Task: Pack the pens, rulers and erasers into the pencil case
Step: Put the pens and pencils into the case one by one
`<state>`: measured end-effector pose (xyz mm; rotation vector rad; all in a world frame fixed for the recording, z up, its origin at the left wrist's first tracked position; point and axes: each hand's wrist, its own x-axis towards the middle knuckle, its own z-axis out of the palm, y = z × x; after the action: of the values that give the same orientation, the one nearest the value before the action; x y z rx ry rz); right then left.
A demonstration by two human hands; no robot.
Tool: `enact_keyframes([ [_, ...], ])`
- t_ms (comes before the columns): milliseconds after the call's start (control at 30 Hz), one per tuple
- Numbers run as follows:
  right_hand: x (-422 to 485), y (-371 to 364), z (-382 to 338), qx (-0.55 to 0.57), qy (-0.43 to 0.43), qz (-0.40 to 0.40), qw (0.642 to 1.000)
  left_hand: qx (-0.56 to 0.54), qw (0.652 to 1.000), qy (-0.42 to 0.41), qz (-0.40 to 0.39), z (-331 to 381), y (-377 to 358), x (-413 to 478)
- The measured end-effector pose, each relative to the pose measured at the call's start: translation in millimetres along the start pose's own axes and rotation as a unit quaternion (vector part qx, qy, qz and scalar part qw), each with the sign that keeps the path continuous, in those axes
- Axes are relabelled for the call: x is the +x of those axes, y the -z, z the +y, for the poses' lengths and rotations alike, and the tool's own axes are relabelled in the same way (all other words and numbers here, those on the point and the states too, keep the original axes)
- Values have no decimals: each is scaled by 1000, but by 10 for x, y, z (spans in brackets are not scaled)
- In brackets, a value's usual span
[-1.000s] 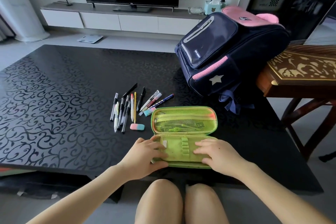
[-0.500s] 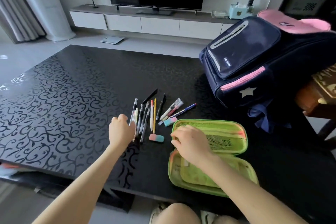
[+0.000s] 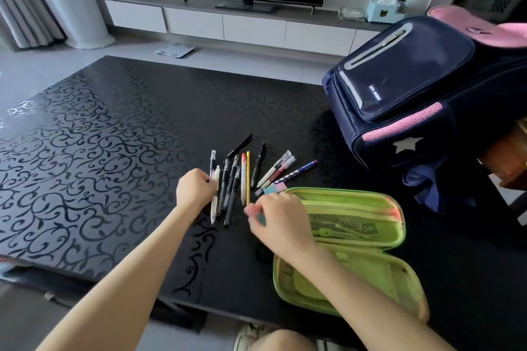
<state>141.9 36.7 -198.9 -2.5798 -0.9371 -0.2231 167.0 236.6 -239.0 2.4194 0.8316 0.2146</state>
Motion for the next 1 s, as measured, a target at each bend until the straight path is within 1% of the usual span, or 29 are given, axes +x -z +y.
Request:
enact_keyframes([
  [33, -80, 106, 55, 21, -41, 24, 999, -20, 1000, 11, -4, -11, 15, 18],
  [67, -192, 235, 147, 37, -91, 32, 995, -39, 999, 23, -8, -18, 24, 26],
  [167, -635, 597, 587, 49, -225, -19, 973, -58, 998, 33, 0, -12, 59, -15],
  [267, -1066, 838, 984, -15, -320, -74, 944, -59, 998, -5, 32, 109, 114, -216],
  [333, -1250, 914, 1144, -63, -356, -118, 925, -81, 995, -51, -2, 269, 138, -475],
  [367, -1312, 930, 1187, -78, -365, -138, 918, -93, 992, -74, -34, 357, 137, -637],
  [433, -1381, 935, 1207, -85, -371, -155, 912, -117, 980, -113, -112, 511, 120, -952],
  [533, -1387, 916, 1179, -93, -363, -149, 915, -124, 958, -168, -198, 651, 67, -1283],
  [600, -1374, 928, 1144, -116, -344, -136, 922, -116, 945, -186, -244, 693, 30, -1392],
  [667, -1340, 953, 1094, -125, -305, -79, 941, -111, 934, -193, -280, 718, 15, -1441],
  [733, -1278, 967, 1024, -77, -239, 8, 968, -108, 921, -198, -317, 745, 28, -1470],
  [767, -1236, 960, 997, -53, -193, 34, 979, -104, 914, -203, -334, 761, 44, -1482],
  [800, -1187, 955, 970, -39, -142, 40, 988, -104, 906, -209, -353, 778, 63, -1495],
  [867, -1111, 928, 929, -21, -63, 18, 998, -110, 889, -225, -383, 826, 94, -1530],
  [933, -1073, 890, 891, -20, -22, -22, 999, -98, 886, -250, -379, 851, 113, -1547],
  [1000, -1109, 878, 973, -15, -13, -47, 999, -69, 886, -272, -368, 914, 80, -1553],
])
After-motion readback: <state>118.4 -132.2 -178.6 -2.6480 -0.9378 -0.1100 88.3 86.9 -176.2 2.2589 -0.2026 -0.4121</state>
